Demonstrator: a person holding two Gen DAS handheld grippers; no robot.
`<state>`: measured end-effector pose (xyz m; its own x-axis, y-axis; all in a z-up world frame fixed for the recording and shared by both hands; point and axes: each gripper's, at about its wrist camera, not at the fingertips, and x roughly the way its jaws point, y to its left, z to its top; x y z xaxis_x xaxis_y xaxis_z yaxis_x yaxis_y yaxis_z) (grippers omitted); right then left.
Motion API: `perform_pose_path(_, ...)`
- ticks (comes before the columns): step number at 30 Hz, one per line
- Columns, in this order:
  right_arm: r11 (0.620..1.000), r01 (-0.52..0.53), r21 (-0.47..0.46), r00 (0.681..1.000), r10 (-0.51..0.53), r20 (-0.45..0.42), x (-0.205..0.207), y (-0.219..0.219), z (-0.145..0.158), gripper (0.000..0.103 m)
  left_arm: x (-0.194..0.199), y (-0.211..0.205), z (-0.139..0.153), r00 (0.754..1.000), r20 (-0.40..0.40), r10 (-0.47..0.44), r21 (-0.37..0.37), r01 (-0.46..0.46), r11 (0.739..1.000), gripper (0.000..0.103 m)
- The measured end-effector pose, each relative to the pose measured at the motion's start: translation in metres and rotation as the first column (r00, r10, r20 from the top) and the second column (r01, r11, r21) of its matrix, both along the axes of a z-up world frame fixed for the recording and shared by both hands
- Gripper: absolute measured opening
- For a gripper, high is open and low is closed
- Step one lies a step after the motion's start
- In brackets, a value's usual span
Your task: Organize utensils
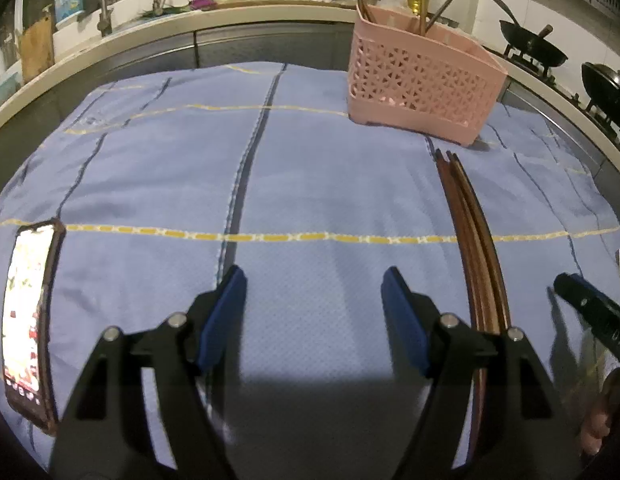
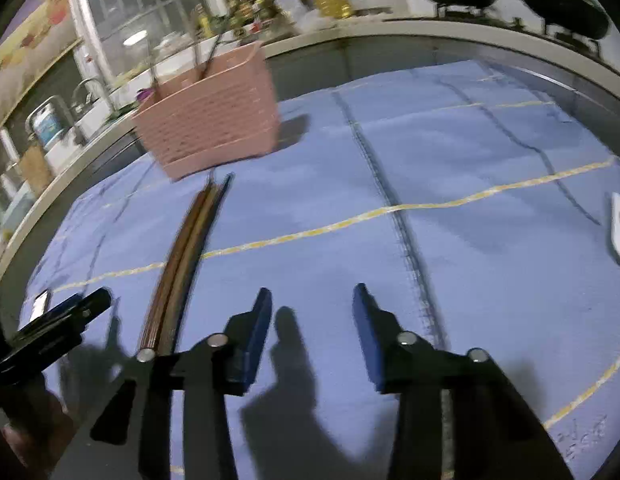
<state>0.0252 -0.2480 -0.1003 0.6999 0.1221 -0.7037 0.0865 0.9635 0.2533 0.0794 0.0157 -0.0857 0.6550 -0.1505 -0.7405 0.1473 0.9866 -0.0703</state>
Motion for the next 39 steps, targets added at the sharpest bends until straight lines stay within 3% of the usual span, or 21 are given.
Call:
perform_pose_path(2,0.999,-0.044,0.005,0.999,0.044,-0.012,0.002,0.009,0.001,0.032,-0.001,0.000,0.001,1.000,0.002,-0.015,-0.015,0.015,1.000,0.068)
perform_pose_path(7,0.992,-0.127,0.018,0.992,0.127,-0.023,0.004,0.029,0.008,0.028,-0.005,-0.007,0.002,0.996,0.005,-0.084,-0.036,0.084,0.996,0.049)
perform_pose_path(13,0.976,-0.220,-0.008,0.974,0.219,-0.053,0.004,0.052,0.006,0.024,-0.015,-0.020,0.005,0.984,-0.020,-0.177,-0.118,0.173,0.978,0.046)
perform_pose_path(16,0.964,-0.248,-0.096,0.968,0.243,-0.056,0.004,0.065,0.005,0.022,-0.020,-0.029,0.007,0.972,-0.032,-0.235,-0.153,0.227,0.962,0.043)
perform_pose_path(22,0.945,-0.271,-0.181,0.963,0.267,-0.048,0.002,0.073,0.003,0.020,-0.020,-0.044,0.001,0.965,-0.058,-0.255,-0.123,0.246,0.961,0.037)
perform_pose_path(28,0.971,-0.237,-0.040,0.970,0.235,-0.056,0.007,0.054,0.004,0.020,-0.022,-0.051,0.002,0.960,-0.063,-0.272,-0.088,0.266,0.960,0.037)
perform_pose_path(32,0.975,-0.220,-0.014,0.974,0.220,-0.049,0.006,0.044,0.006,0.020,-0.024,-0.061,0.000,0.959,-0.054,-0.278,-0.011,0.278,0.960,0.037)
perform_pose_path(39,0.971,-0.238,-0.002,0.970,0.238,-0.040,0.009,0.045,0.010,0.020,-0.015,-0.058,0.001,0.966,-0.059,-0.251,-0.011,0.251,0.968,0.031)
